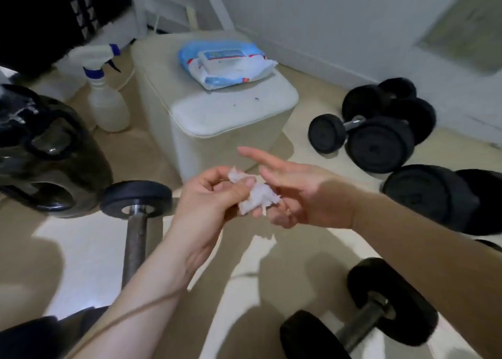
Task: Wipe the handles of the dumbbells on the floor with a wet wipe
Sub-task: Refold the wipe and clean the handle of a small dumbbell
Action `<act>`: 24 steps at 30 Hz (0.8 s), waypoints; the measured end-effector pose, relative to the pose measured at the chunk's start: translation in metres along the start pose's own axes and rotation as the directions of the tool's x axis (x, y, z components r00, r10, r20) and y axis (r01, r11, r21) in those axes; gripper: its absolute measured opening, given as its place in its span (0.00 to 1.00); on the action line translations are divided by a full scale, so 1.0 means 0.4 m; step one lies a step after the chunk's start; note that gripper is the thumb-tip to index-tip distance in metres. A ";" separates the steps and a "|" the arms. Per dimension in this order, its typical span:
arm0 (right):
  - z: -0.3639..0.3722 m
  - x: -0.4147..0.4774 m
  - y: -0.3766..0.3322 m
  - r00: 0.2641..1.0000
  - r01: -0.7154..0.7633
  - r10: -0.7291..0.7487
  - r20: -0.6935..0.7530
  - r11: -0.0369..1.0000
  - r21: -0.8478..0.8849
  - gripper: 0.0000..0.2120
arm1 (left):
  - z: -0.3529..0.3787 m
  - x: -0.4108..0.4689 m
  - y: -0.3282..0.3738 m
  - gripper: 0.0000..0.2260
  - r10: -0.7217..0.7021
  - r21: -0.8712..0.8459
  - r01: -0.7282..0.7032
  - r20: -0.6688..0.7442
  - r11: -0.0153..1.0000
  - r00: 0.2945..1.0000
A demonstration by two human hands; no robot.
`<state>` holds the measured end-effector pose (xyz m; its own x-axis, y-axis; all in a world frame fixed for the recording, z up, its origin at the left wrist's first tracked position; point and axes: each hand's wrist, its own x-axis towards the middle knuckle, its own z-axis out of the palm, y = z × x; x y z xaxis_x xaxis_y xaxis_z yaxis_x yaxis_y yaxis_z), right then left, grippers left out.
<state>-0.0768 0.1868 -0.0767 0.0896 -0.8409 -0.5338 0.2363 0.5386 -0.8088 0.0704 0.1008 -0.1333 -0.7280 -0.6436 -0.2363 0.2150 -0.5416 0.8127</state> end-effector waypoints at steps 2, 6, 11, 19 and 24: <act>-0.027 -0.071 -0.024 0.988 -0.055 0.025 -0.151 0.979 -0.196 0.27 | 0.062 0.007 -0.014 0.07 0.015 0.102 -0.018 0.027 0.995 1.000; -0.078 -0.162 0.016 0.964 -0.210 0.030 -0.265 0.698 -0.684 0.09 | 0.147 -0.019 -0.101 0.04 0.019 0.435 -0.099 0.184 0.895 0.983; -0.219 -0.295 0.185 0.835 -0.541 0.215 -0.506 0.154 -0.827 0.07 | 0.159 -0.177 -0.286 0.16 -0.177 0.738 -0.560 0.650 0.377 0.739; -0.268 -0.392 0.369 0.879 -0.437 0.122 -0.461 -0.181 -0.881 0.25 | 0.144 -0.254 -0.421 0.18 -0.311 0.564 -0.821 0.800 0.094 0.514; -0.266 -0.368 0.344 0.882 -0.399 -0.245 -0.401 0.062 -0.915 0.11 | 0.061 -0.164 -0.382 0.14 -0.243 0.690 -0.661 0.723 0.295 0.646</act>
<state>-0.1605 0.3904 -0.1356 -0.3673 -0.8525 -0.3720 -0.9064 0.4178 -0.0626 0.0695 0.2391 -0.2292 -0.9936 0.1072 0.0350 0.0958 0.6391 0.7631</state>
